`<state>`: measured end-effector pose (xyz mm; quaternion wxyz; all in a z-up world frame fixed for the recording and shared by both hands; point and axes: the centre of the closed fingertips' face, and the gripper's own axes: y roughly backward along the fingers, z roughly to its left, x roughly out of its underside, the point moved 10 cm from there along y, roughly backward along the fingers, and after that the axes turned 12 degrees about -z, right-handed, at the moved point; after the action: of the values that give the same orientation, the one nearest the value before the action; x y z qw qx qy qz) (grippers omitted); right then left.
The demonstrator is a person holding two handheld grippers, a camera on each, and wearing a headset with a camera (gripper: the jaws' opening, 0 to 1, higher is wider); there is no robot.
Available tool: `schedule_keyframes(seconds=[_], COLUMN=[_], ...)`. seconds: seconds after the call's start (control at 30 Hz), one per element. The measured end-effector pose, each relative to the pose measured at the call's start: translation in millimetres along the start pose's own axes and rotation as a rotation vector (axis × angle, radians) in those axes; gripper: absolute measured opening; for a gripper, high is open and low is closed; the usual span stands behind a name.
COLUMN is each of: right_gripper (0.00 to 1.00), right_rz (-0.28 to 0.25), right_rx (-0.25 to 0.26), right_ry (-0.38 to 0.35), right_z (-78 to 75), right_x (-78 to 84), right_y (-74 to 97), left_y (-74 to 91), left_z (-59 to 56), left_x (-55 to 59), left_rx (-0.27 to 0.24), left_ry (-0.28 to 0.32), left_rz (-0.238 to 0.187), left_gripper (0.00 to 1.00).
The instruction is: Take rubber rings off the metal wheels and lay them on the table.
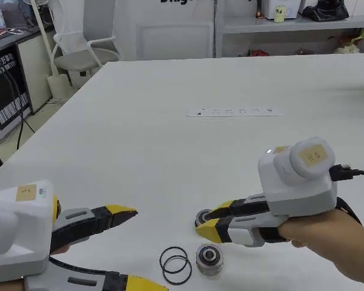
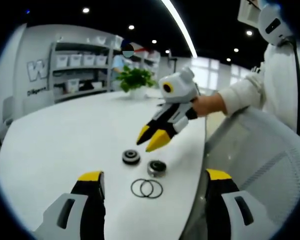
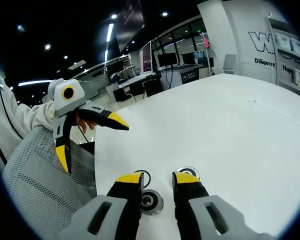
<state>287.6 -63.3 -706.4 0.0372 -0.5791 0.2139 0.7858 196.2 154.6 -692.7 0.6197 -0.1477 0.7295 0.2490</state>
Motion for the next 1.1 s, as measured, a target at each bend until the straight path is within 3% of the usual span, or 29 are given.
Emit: schedule_keyframes(seconds=[0.23,0.47,0.6,0.83,1.1], right_gripper=[0.23,0.23,0.22,0.23,0.23], right_rz=[-0.026,-0.010,0.000,0.007,0.017], right_rx=[0.026,0.056,0.072,0.089,0.072], right_ry=[-0.011,-0.012,-0.008,-0.023,0.007], right_z=[-8.1,-16.8,-21.9,-29.6,-33.6], right_x=[-1.7,3.3,6.7,12.5,15.0], right_y=[4.5,8.6,10.3,13.7,13.0], left_y=[-0.1,-0.4,-1.7,-9.5,-25.0], left_z=[-0.3,0.0,0.4,0.2,12.1], left_x=[-0.7,-1.9,-8.0,-22.4,-51.4], left_rx=[-0.001,-0.002,-0.002,0.031,0.058], left_ry=[0.002,0.003,0.006,-0.005,-0.057], left_rz=[-0.002,-0.009,-0.037,-0.065,-0.106], left_gripper=[0.83,0.83,0.82,0.78,0.77])
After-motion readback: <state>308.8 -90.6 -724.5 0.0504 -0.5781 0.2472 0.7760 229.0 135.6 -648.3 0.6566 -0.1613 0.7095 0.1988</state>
